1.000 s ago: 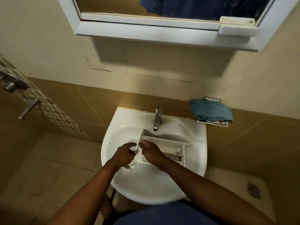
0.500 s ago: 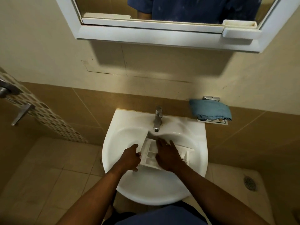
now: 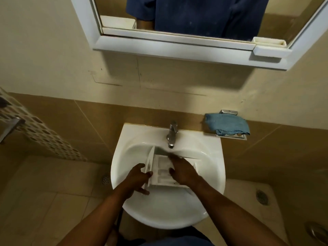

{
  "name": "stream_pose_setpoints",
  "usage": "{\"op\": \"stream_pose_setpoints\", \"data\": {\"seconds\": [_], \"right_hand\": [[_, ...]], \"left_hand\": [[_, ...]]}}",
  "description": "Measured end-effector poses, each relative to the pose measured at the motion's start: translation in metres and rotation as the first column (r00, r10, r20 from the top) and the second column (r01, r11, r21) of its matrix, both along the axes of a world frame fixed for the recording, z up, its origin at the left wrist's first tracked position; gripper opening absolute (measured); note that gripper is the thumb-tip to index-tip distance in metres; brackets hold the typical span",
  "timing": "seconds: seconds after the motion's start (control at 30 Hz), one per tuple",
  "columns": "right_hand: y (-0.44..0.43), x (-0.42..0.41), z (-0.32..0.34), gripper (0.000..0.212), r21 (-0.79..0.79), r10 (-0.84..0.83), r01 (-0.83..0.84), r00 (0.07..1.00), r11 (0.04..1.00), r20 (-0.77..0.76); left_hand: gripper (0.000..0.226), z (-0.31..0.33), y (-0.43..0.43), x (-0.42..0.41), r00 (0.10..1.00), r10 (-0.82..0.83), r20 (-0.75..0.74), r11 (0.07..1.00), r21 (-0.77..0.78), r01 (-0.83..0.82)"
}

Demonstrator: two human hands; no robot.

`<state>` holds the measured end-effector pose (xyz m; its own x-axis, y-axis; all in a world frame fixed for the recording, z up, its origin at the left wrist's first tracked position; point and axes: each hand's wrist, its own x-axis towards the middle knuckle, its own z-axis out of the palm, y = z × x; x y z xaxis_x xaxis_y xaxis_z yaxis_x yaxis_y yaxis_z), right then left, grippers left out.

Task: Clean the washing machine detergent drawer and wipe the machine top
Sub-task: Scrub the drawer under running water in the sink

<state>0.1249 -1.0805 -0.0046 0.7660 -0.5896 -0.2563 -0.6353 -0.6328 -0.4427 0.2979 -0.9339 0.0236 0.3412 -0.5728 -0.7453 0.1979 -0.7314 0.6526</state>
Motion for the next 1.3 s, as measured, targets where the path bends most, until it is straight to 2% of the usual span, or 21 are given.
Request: {"op": "stream_pose_setpoints", "data": {"seconds": [0.07,0.13,0.2,0.23,0.3,0.33,0.4,0.47,0.53,0.6,0.67,0.73,0.8,0.83,0.9,0.97,1.0,1.07,1.17,1.23,1.3], "right_hand": [[-0.015,-0.014,-0.001,0.048,0.004,-0.105,0.105,0.994,0.994,0.001],[-0.030,-0.017,-0.002,0.028,0.043,-0.277,0.274,0.956,0.961,0.093],[-0.038,-0.003,0.011,0.025,0.300,-0.546,0.475,0.805,0.827,0.233],[-0.039,0.008,0.020,0.032,0.531,-0.707,0.523,0.669,0.666,0.229],[-0.038,0.029,0.034,0.043,0.870,-0.890,0.428,0.455,0.245,0.027],[-0.037,0.038,0.039,0.037,0.922,-0.914,0.367,0.404,0.121,-0.041],[-0.032,0.053,0.042,0.029,0.959,-0.934,0.284,0.342,-0.001,-0.102],[-0.029,0.060,0.040,0.038,0.979,-0.948,0.160,0.273,-0.124,-0.165],[-0.032,0.064,0.032,0.050,0.980,-0.960,0.073,0.197,-0.186,-0.197],[-0.037,0.064,0.025,0.060,0.979,-0.963,0.026,0.175,-0.204,-0.205],[-0.036,0.060,0.024,0.055,0.979,-0.963,0.093,0.185,-0.181,-0.196],[-0.030,0.055,0.024,0.045,0.970,-0.943,0.193,0.269,-0.147,-0.196],[-0.012,0.053,0.028,0.041,0.954,-0.903,0.298,0.399,-0.035,-0.157],[0.001,0.054,0.029,0.038,0.936,-0.872,0.344,0.479,0.078,-0.103],[0.031,0.052,0.027,0.036,0.803,-0.744,0.388,0.660,0.454,0.102],[0.060,0.041,0.020,0.046,0.473,-0.425,0.262,0.862,0.841,0.277],[0.073,0.031,0.015,0.053,0.323,-0.245,0.151,0.930,0.934,0.274],[0.093,0.010,0.014,0.066,0.176,0.017,-0.045,0.987,0.983,0.159],[0.104,-0.014,0.021,0.067,0.034,0.276,-0.277,0.961,0.960,0.032],[0.097,-0.015,0.029,0.056,-0.056,0.245,-0.244,0.969,0.968,0.022],[0.086,-0.008,0.032,0.050,-0.110,0.117,-0.109,0.991,0.988,0.068]], "left_hand": [[0.070,0.000,-0.003,0.006,0.997,-0.072,0.013,0.997,0.004,0.071],[0.070,0.000,-0.007,0.014,0.990,-0.139,0.018,0.990,0.023,0.139],[0.068,0.000,-0.014,0.023,0.982,-0.187,0.033,0.981,0.051,0.185],[0.065,0.000,-0.017,0.025,0.978,-0.202,0.060,0.979,0.053,0.199],[0.061,-0.001,-0.026,0.026,0.967,-0.219,0.129,0.976,0.036,0.216],[0.058,-0.002,-0.029,0.026,0.958,-0.236,0.162,0.972,0.031,0.234],[0.054,-0.005,-0.031,0.025,0.946,-0.255,0.201,0.967,0.030,0.254],[0.054,-0.009,-0.029,0.026,0.963,-0.210,0.170,0.978,0.017,0.210],[0.054,-0.013,-0.025,0.027,0.978,-0.165,0.130,0.986,0.014,0.165],[0.053,-0.014,-0.023,0.028,0.982,-0.151,0.112,0.989,0.009,0.150],[0.052,-0.016,-0.025,0.028,0.982,-0.154,0.113,0.988,0.009,0.154],[0.050,-0.015,-0.028,0.029,0.980,-0.171,0.105,0.985,0.017,0.171],[0.046,-0.013,-0.031,0.030,0.978,-0.187,0.091,0.982,0.022,0.186],[0.042,-0.012,-0.032,0.031,0.978,-0.191,0.088,0.982,0.022,0.189],[0.035,-0.013,-0.032,0.030,0.979,-0.184,0.091,0.983,0.018,0.183],[0.034,-0.015,-0.031,0.030,0.982,-0.165,0.095,0.986,0.009,0.165],[0.035,-0.016,-0.030,0.030,0.982,-0.158,0.098,0.987,0.002,0.159],[0.038,-0.017,-0.030,0.030,0.982,-0.161,0.103,0.987,-0.010,0.163],[0.041,-0.016,-0.031,0.030,0.980,-0.166,0.106,0.986,-0.006,0.168],[0.043,-0.015,-0.031,0.031,0.981,-0.166,0.097,0.986,0.005,0.167],[0.046,-0.015,-0.031,0.032,0.981,-0.171,0.089,0.985,0.014,0.170]]}}
